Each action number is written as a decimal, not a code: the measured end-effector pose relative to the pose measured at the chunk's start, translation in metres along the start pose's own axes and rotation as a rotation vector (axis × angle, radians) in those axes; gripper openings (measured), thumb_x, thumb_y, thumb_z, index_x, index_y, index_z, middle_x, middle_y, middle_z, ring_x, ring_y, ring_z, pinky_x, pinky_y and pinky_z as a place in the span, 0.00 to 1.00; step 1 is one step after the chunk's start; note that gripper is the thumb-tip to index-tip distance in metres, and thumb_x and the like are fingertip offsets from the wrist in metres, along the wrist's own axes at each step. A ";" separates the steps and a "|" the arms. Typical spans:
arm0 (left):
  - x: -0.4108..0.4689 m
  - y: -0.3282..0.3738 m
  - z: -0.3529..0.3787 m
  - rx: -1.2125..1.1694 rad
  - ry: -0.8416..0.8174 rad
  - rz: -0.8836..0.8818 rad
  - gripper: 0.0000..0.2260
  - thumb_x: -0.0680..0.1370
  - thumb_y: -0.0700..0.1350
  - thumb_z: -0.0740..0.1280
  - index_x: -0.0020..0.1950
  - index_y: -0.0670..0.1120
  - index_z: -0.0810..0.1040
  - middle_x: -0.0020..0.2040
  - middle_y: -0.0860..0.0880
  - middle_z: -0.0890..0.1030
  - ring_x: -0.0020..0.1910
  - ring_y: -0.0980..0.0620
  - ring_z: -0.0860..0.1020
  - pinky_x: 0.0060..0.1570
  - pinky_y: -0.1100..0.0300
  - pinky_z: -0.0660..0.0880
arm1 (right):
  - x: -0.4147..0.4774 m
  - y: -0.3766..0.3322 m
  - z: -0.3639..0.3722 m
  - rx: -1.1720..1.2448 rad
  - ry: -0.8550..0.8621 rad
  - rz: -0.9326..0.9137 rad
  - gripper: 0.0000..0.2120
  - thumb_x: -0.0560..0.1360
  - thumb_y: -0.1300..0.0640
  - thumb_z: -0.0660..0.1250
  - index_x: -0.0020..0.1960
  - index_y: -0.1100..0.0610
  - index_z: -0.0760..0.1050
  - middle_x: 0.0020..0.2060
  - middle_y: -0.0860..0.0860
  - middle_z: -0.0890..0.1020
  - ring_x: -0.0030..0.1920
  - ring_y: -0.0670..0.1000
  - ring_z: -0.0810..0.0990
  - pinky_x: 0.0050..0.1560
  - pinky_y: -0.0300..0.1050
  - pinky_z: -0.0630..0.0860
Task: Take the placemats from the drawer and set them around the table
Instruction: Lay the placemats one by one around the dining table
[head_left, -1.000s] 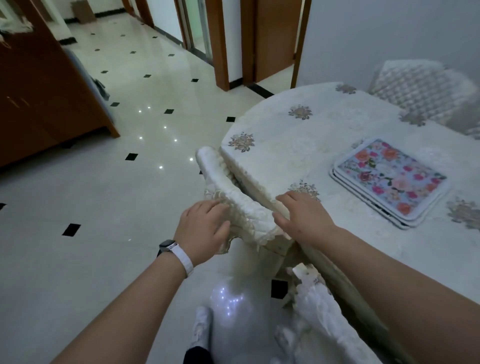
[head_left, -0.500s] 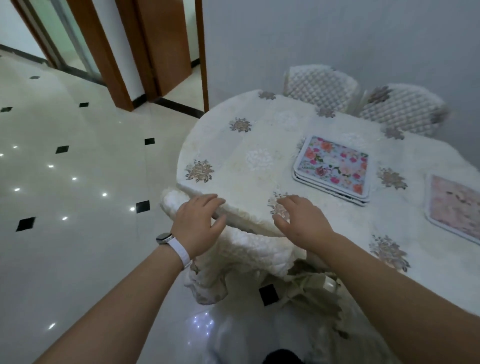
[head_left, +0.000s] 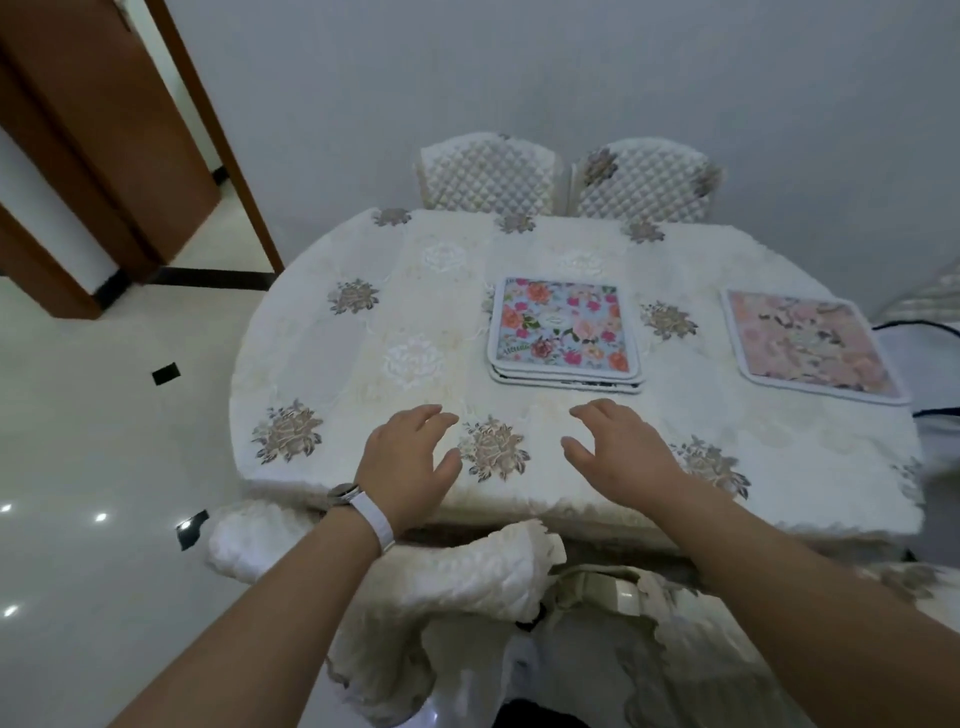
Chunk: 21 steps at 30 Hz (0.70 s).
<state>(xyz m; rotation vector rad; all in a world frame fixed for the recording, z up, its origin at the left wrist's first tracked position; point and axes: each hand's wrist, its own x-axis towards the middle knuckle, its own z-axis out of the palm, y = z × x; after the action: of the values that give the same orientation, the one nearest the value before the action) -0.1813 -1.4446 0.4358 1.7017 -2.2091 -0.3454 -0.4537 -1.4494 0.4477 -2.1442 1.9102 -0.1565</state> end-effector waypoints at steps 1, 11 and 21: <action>0.011 0.000 0.001 0.007 -0.014 0.007 0.24 0.74 0.57 0.56 0.65 0.48 0.77 0.66 0.46 0.76 0.64 0.45 0.73 0.60 0.46 0.72 | 0.009 0.004 0.001 0.006 -0.006 0.008 0.25 0.80 0.42 0.56 0.74 0.52 0.64 0.71 0.50 0.69 0.69 0.53 0.67 0.65 0.51 0.68; 0.123 -0.005 0.034 0.052 -0.141 -0.027 0.22 0.75 0.54 0.59 0.66 0.47 0.76 0.65 0.47 0.76 0.63 0.44 0.73 0.58 0.49 0.71 | 0.100 0.065 0.013 0.097 -0.057 0.069 0.24 0.80 0.44 0.58 0.72 0.52 0.67 0.68 0.51 0.71 0.67 0.54 0.69 0.62 0.50 0.69; 0.206 -0.024 0.079 -0.011 -0.304 -0.103 0.23 0.76 0.54 0.59 0.68 0.47 0.73 0.67 0.47 0.74 0.65 0.45 0.70 0.60 0.51 0.70 | 0.165 0.113 0.028 0.182 -0.107 0.251 0.24 0.79 0.45 0.59 0.72 0.54 0.66 0.69 0.54 0.70 0.66 0.57 0.69 0.62 0.52 0.69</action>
<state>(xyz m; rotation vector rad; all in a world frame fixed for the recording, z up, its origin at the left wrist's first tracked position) -0.2393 -1.6505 0.3769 1.8666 -2.3217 -0.6812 -0.5339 -1.6203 0.3753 -1.7457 1.9980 -0.1564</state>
